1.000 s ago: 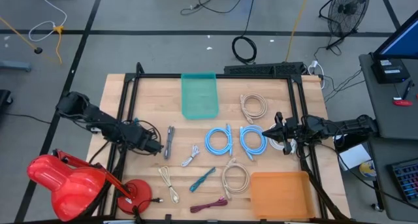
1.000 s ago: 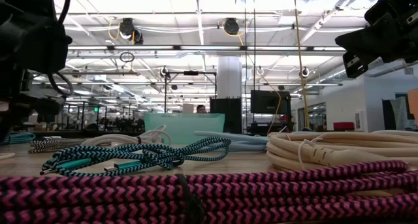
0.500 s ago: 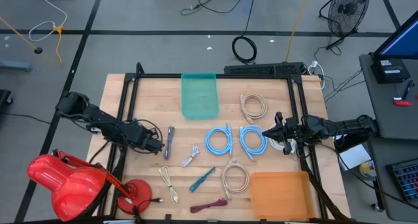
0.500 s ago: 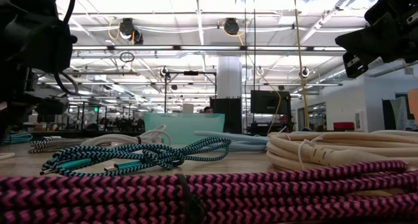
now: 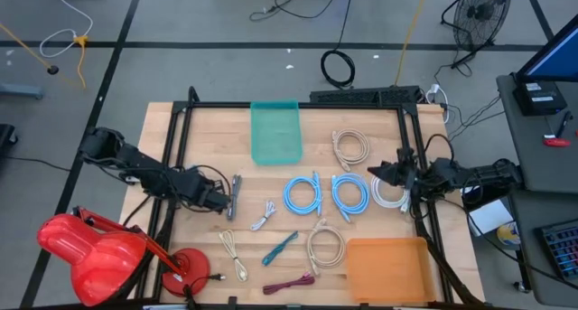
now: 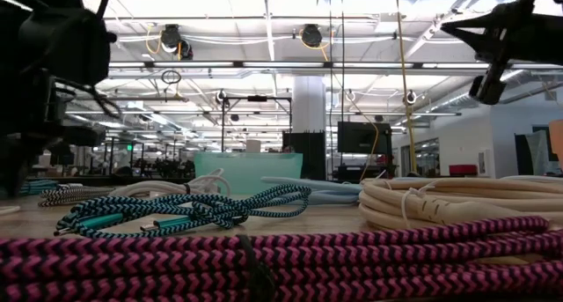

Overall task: Pick & Place USB Port
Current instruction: Put the top blue charger cable into the blue bin

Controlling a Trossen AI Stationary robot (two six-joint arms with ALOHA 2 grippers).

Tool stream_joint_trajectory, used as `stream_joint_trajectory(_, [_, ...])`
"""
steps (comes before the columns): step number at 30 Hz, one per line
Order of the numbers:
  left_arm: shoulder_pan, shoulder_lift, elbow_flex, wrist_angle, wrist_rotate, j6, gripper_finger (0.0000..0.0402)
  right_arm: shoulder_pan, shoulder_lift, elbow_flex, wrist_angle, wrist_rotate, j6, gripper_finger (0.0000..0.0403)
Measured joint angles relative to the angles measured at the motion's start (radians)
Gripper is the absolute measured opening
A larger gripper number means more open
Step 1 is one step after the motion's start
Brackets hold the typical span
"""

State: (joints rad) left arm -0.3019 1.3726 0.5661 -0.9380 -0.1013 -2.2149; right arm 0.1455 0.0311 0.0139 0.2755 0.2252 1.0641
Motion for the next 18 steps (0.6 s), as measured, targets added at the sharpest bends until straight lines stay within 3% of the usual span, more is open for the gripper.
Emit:
stream_joint_trajectory(5, [0.0, 0.003, 0.08, 0.038, -0.001, 0.096, 0.0025, 0.0, 0.0, 0.0, 0.094, 0.143, 0.273, 0.0])
stream_joint_trajectory(11, [-0.001, -0.012, 0.201, -0.007, -0.054, 0.211, 0.0025, 0.0, 0.001, 0.0, 0.1, 0.223, 0.241, 0.0])
stream_joint_trajectory(14, [-0.002, -0.038, 0.279, -0.049, -0.131, 0.255, 0.002, 0.0, 0.0, 0.0, 0.074, 0.223, 0.183, 0.0])
stream_joint_trajectory(18, [-0.012, -0.101, 0.391, -0.068, -0.354, 0.384, 0.0012, 0.0, 0.0, 0.0, 0.071, 0.243, 0.135, 0.0])
